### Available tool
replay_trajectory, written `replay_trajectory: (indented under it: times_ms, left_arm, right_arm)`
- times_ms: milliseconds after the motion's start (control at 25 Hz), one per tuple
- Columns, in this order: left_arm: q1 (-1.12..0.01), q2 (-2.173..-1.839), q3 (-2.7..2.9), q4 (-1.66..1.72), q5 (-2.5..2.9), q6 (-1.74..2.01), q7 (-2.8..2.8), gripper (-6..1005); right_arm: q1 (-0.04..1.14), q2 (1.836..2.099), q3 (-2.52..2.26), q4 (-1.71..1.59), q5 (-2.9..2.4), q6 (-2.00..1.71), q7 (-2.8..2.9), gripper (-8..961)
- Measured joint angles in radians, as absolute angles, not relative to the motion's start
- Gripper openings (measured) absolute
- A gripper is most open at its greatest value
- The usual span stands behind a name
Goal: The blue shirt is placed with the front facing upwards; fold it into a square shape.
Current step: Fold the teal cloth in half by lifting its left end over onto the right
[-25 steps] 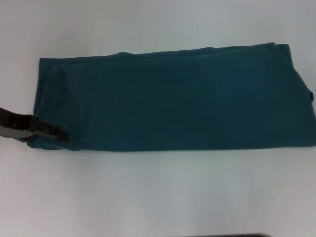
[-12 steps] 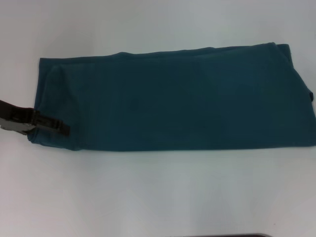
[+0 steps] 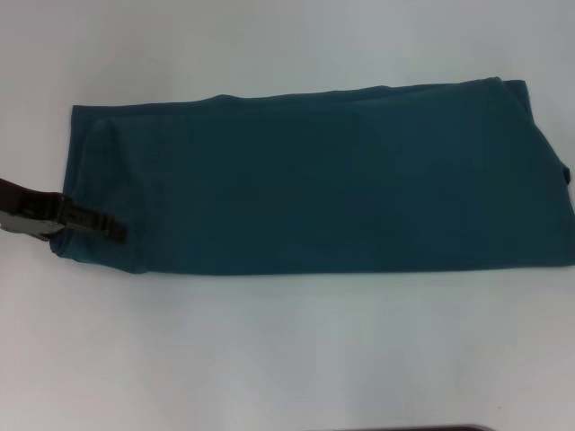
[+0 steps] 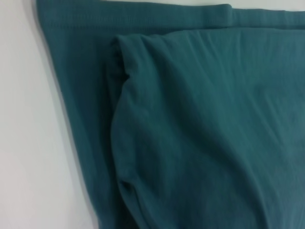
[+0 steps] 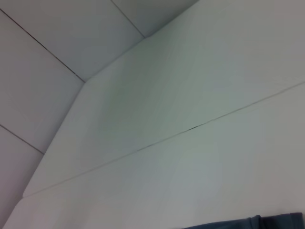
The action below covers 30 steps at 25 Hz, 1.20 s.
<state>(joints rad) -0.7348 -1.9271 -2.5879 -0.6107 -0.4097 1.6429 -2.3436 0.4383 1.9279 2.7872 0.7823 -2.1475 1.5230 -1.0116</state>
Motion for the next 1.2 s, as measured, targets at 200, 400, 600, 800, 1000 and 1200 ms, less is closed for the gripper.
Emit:
replay_trajectory:
  times_ms: [200,400,600,800,1000,1200]
  left_arm:
    - [-0.732,-1.923,-2.586,-0.611,-0.409,1.646,-2.345,931]
    - [-0.725,-1.92,-2.588,-0.633,-0.405,1.655,-2.351,926]
    - [-0.724,-1.914,-2.591,-0.639,-0.403,1.656,-2.353,922]
    - [-0.728,-1.917,-2.587,-0.635,-0.403,1.656,-2.354,917]
    - [-0.731,-1.918,-2.585,-0.635,-0.401,1.655,-2.355,913]
    - [-0.729,-1.918,-2.583,-0.636,-0.4,1.658,-2.354,904]
  right_arm:
    - [0.44,1.928,2.787,0.782,-2.148,1.522,-1.012,763]
    - [0.44,1.928,2.787,0.782,-2.148,1.522,-1.012,763]
    - [0.439,1.928,2.787,0.782,-2.147,1.521,-1.012,763]
    - [0.442,1.928,2.787,0.782,-2.147,1.518,-1.012,763]
    - [0.446,1.928,2.787,0.782,-2.146,1.518,-1.012,763]
    - [0.446,1.928,2.787,0.782,-2.146,1.519,-1.01,763]
